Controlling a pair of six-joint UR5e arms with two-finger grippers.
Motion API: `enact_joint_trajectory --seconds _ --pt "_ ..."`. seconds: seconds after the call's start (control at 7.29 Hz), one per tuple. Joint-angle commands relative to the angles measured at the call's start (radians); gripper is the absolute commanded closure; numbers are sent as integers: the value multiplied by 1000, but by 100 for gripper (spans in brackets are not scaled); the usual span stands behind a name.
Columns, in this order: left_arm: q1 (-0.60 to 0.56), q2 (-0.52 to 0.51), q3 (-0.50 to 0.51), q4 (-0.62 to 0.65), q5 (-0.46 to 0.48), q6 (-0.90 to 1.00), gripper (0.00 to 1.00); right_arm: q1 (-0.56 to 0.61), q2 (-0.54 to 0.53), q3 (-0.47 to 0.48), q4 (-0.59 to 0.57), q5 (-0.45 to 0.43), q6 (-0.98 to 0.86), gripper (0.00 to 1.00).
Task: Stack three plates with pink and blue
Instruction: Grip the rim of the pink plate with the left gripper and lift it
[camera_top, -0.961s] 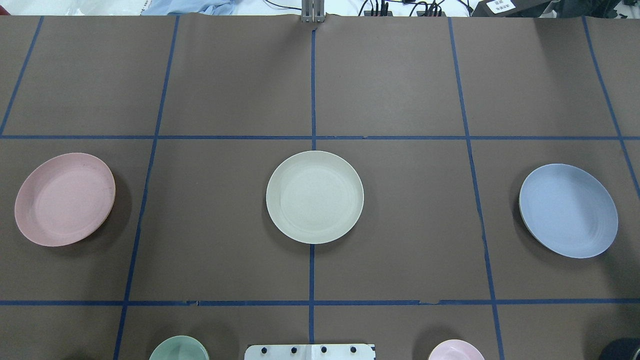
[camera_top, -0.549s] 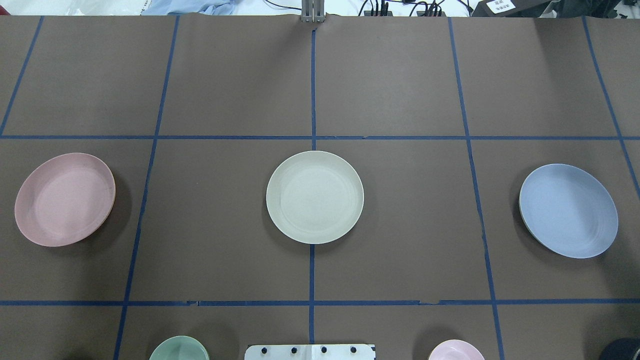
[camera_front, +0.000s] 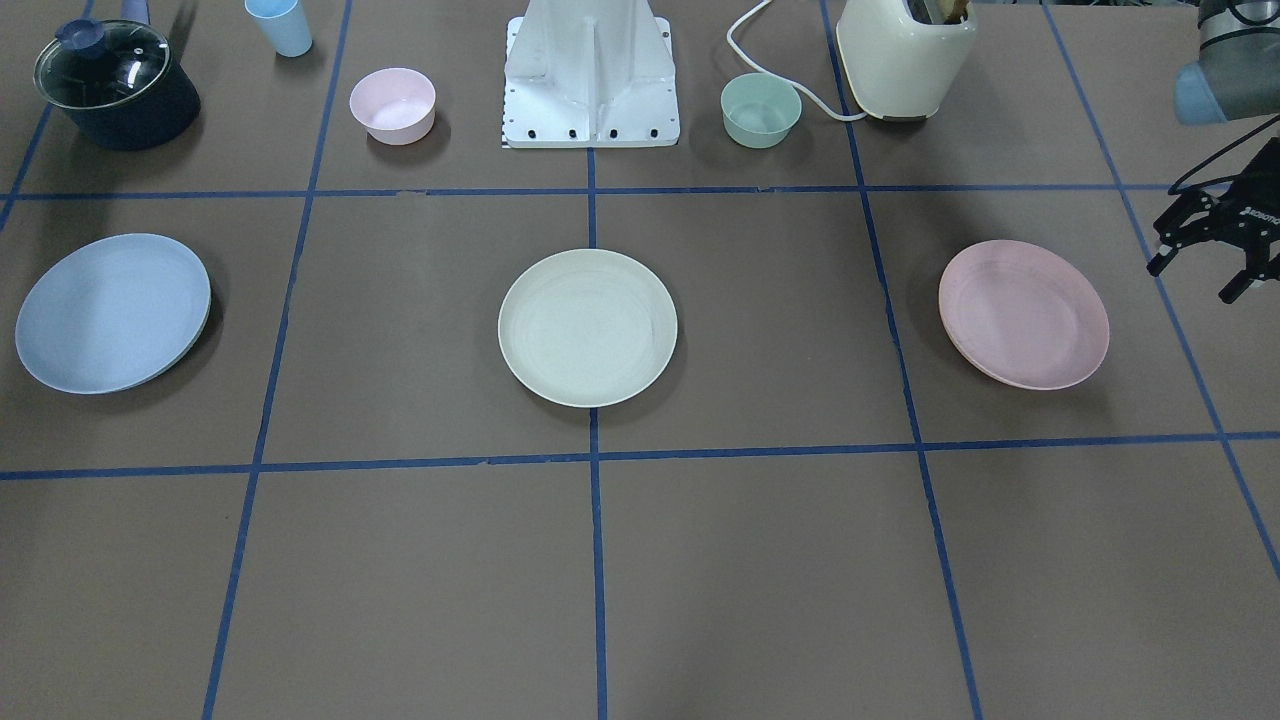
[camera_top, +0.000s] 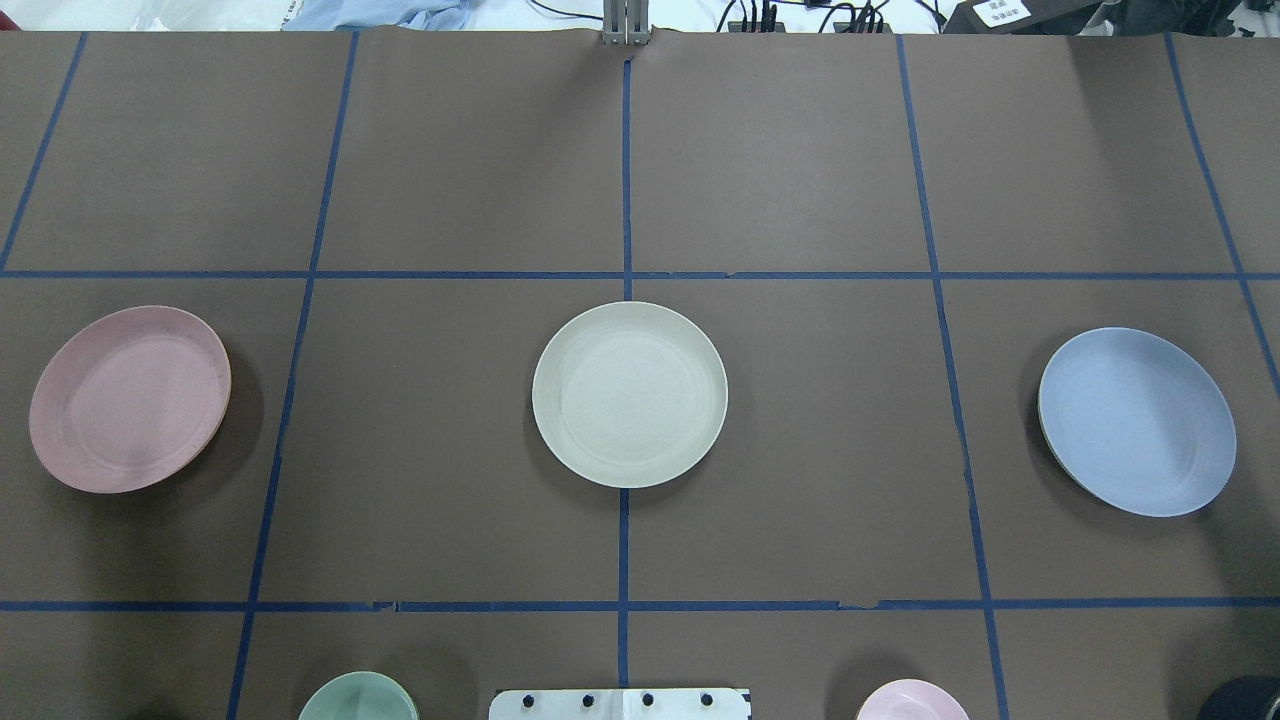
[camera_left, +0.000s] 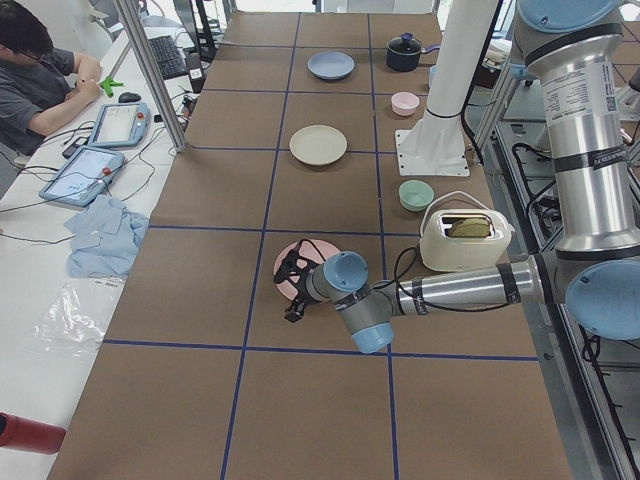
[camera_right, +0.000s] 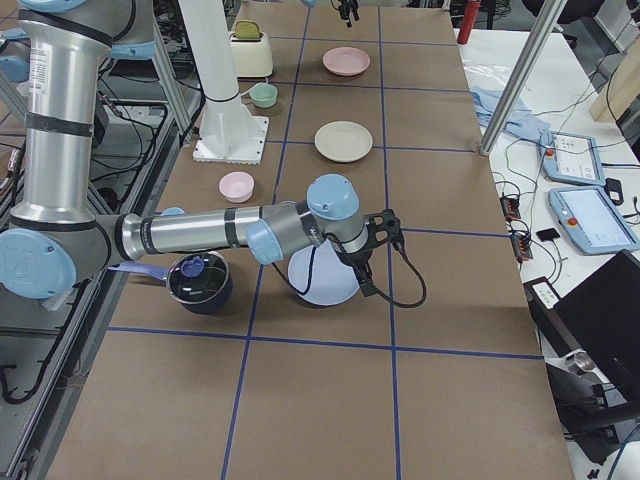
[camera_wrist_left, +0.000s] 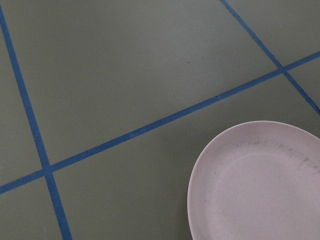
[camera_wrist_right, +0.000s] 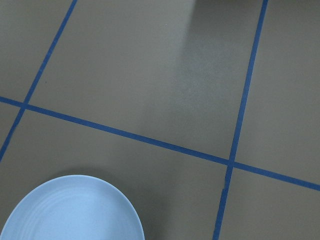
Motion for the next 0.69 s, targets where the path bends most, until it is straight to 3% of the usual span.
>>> enact_joint_trajectory --seconds 0.0,0.14,0.27,0.55 --pt "177 0 11 -36 194 -198 3 0 -9 0 4 0 -2 0" --pt "219 0 33 -47 243 -219 7 0 -13 0 4 0 -4 0" --pt "251 -2 57 -65 277 -221 19 0 -16 0 4 0 -4 0" --pt "283 -3 67 -70 281 -221 63 0 -16 2 4 2 -4 0"
